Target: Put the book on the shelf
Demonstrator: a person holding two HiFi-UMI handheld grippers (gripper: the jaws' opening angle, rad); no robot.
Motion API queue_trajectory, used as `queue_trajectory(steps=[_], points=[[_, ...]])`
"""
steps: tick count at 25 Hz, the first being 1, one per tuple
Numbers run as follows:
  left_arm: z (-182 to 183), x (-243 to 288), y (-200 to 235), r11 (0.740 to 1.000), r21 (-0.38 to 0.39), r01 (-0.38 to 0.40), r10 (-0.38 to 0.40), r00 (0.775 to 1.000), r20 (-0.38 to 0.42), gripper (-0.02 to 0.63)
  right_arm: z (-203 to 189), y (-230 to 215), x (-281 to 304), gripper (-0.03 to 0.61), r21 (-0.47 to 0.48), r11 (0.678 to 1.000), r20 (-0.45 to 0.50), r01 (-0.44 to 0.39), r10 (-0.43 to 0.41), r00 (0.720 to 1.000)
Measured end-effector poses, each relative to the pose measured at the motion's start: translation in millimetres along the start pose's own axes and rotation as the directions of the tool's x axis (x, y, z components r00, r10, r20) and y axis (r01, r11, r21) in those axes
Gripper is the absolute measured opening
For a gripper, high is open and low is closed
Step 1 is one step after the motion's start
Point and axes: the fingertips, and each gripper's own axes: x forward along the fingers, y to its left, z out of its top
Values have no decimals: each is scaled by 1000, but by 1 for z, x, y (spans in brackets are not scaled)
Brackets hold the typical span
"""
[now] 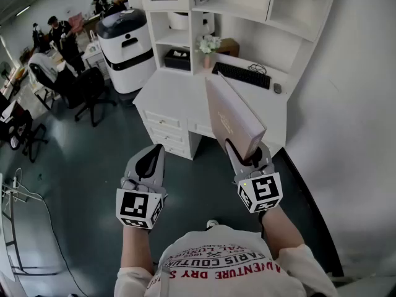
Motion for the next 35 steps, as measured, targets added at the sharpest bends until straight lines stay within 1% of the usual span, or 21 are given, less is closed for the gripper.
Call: queue_trajectory(steps=[4,8,14,17,19,23,26,29,35], points=[[4,1,3,1000,-14,3,-3,1000,12,6,1,-1,2,173,2,1000,-5,6,-6,1000],[-2,-2,12,1000,-22,0,0,1000,3,6,2,4,7,173,13,1000,1,8,-8,1000],[-7,-11,19,1000,-28,10,-10,1000,-2,6,-1,10,10,173,41,998,-4,45,-45,999],[-15,-16,25,1000,-27,14,-15,1000,-18,6,-7,12,16,173,47,997,-20,57,-56,998],[-21,-17,34,1000,-26,5,-6,999,-32,6,-13,13,25,173,61,996,-30,61,-60,998],[-29,-14,54,999,-37,-22,21,999,-37,6,-20,15,48,173,96,994,-28,45,-42,999],[-39,0,72,998,-33,-46,45,998,-48,6,-26,12,74,172,99,995,-22,24,-22,1000],[-48,23,87,998,-27,-54,52,997,-60,6,-34,5,107,173,109,994,-21,4,-2,1000],[-48,97,135,997,4,-72,72,996,-48,6,-41,-27,195,172,117,993,-5,-16,17,1000]])
